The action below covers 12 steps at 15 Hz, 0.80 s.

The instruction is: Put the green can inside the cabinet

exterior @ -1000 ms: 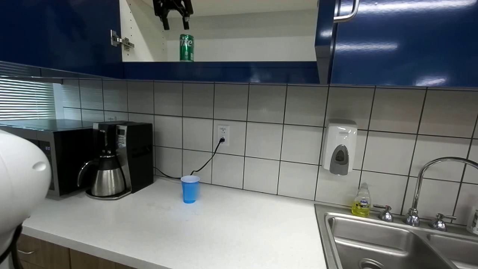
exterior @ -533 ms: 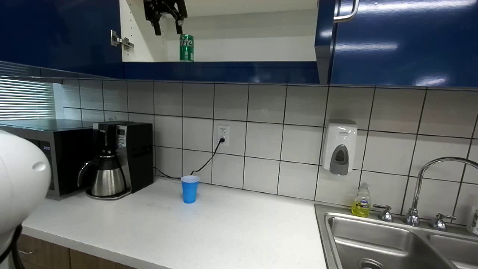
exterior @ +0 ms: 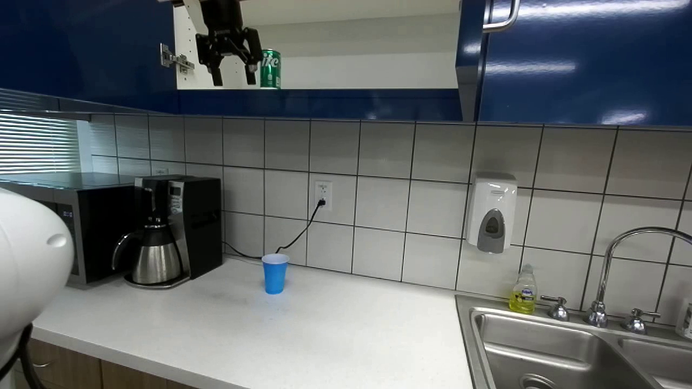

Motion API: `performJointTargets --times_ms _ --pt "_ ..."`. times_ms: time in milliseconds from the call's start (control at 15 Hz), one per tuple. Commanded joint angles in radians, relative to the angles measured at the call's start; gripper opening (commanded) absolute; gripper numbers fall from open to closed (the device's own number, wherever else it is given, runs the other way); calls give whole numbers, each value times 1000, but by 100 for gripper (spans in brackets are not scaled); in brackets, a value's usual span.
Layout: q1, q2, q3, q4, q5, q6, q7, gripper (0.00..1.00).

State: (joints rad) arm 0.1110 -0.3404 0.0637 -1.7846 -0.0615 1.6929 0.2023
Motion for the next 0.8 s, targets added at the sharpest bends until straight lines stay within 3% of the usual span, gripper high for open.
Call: performJointTargets --times_ms 0,267,333,733 --pt "-18 -95 8 -203 14 96 -38 100" --pt "-18 -122 8 -334 15 137 -48 100" --pt "-23 -75 19 -263 9 105 -24 100" --pt "-23 -96 19 -312 9 119 -27 100"
